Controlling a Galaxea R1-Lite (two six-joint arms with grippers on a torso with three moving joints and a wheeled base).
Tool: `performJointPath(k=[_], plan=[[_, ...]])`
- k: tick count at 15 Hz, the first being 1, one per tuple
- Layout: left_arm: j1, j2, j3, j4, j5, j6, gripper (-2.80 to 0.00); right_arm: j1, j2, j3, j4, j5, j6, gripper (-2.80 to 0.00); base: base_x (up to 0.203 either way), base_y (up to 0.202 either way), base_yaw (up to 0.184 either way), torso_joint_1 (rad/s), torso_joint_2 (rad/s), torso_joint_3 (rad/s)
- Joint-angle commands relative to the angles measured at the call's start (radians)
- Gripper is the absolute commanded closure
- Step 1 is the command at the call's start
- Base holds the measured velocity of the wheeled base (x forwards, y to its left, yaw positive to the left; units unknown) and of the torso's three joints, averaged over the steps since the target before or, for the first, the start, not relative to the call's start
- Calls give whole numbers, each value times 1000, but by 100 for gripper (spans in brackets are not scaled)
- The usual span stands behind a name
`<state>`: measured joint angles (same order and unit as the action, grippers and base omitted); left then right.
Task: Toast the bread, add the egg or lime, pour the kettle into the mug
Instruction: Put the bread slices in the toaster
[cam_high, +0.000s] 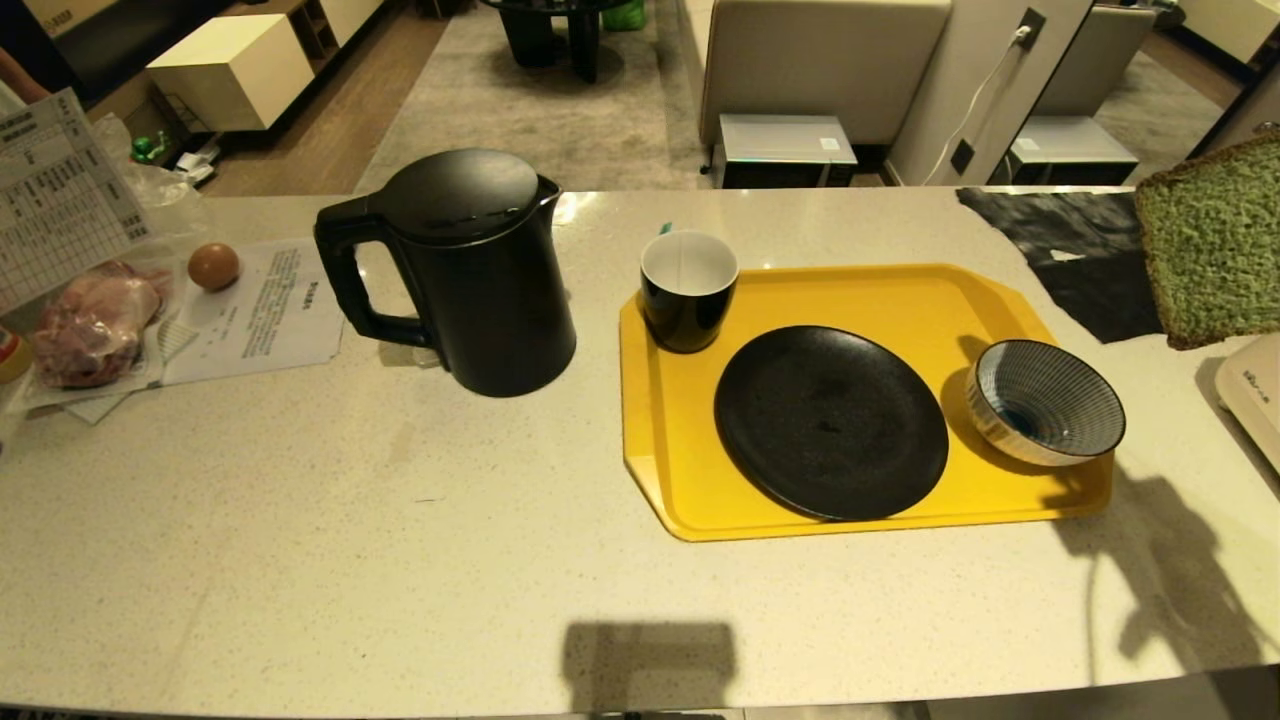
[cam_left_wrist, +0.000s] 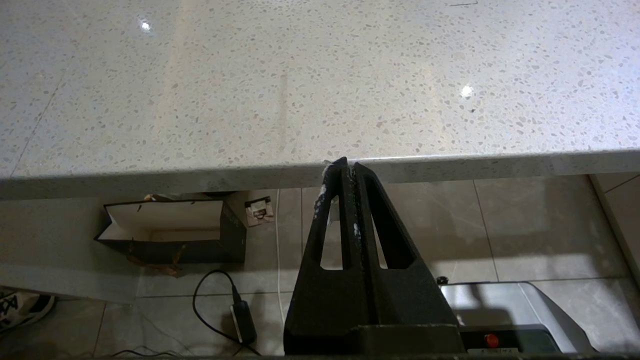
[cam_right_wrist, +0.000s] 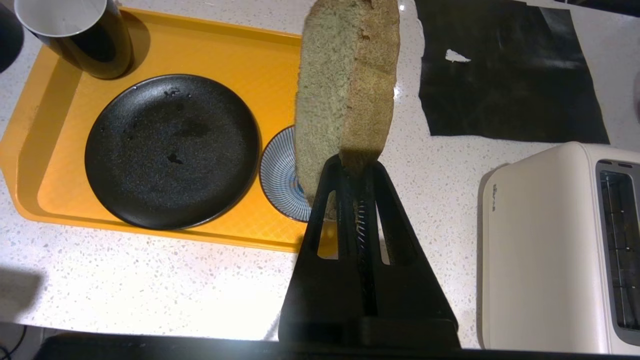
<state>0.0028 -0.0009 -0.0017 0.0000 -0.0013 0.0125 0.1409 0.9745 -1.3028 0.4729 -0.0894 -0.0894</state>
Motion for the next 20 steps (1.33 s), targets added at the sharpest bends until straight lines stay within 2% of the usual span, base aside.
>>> performJointPath(k=[1, 7, 10, 14, 20], plan=[[0, 1, 0, 0, 1, 0, 0, 0, 3, 0, 3, -4, -1, 0, 0, 0, 0, 0, 0, 0], [0, 1, 0, 0, 0, 7, 0, 0, 3, -1, 3, 0, -1, 0, 0, 0, 0, 0, 0, 0], [0, 1, 0, 0, 0, 6, 0, 0, 0, 2, 3, 0, 0, 0, -145, 0, 3, 3, 5, 2], [0, 1, 0, 0, -2, 7, 0, 0, 0, -1, 3, -1, 43, 0, -164, 0, 0, -5, -1, 5], [2, 1, 0, 1, 0, 7, 0, 0, 3, 2, 3, -3, 45, 0, 0, 0, 0, 0, 0, 0]])
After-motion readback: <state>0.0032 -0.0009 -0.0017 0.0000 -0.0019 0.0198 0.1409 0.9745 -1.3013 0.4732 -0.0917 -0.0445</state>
